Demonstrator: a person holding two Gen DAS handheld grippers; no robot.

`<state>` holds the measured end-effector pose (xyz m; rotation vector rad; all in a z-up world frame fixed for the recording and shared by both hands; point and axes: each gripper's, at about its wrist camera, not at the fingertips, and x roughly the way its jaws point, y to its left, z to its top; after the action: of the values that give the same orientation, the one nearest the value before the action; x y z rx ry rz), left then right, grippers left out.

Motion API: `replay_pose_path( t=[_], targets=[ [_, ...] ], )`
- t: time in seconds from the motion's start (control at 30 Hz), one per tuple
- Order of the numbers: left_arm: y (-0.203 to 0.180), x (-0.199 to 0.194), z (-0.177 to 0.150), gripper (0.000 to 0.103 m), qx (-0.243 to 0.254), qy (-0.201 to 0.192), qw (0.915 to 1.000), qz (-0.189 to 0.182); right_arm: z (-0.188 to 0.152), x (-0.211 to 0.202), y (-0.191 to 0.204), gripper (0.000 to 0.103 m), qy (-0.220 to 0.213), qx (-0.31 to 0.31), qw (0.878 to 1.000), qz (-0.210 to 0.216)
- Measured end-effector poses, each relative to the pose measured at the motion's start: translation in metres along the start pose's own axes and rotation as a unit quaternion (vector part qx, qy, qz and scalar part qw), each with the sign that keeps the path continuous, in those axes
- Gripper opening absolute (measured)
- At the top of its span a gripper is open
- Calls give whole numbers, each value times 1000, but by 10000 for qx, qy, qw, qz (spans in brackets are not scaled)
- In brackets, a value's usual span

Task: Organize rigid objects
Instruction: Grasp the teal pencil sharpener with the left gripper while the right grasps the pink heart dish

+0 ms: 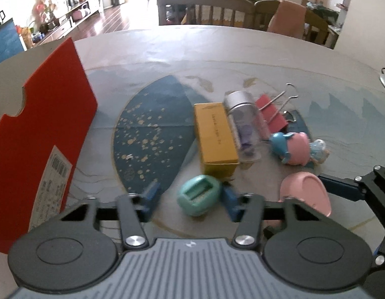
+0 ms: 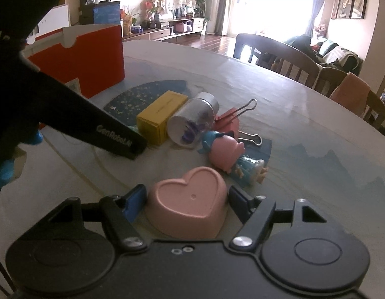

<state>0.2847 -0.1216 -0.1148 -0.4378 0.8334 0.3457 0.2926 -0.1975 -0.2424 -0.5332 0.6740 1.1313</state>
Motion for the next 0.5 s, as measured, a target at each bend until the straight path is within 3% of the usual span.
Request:
replay_pose_path(
  t=[0.07,0.23,0.5],
  targets=[
    [-1,-1,0,36,37,11,10000,6,1,-1,2,72,66,96,9999,-11],
    [4,-5,1,36,-25,99,9999,-43,7,-11,1,72,85,302,9995,-16],
    [17,-30,1,36,-196,233,9985,-463,21,-42,3,72,25,603,9982,53]
  ],
)
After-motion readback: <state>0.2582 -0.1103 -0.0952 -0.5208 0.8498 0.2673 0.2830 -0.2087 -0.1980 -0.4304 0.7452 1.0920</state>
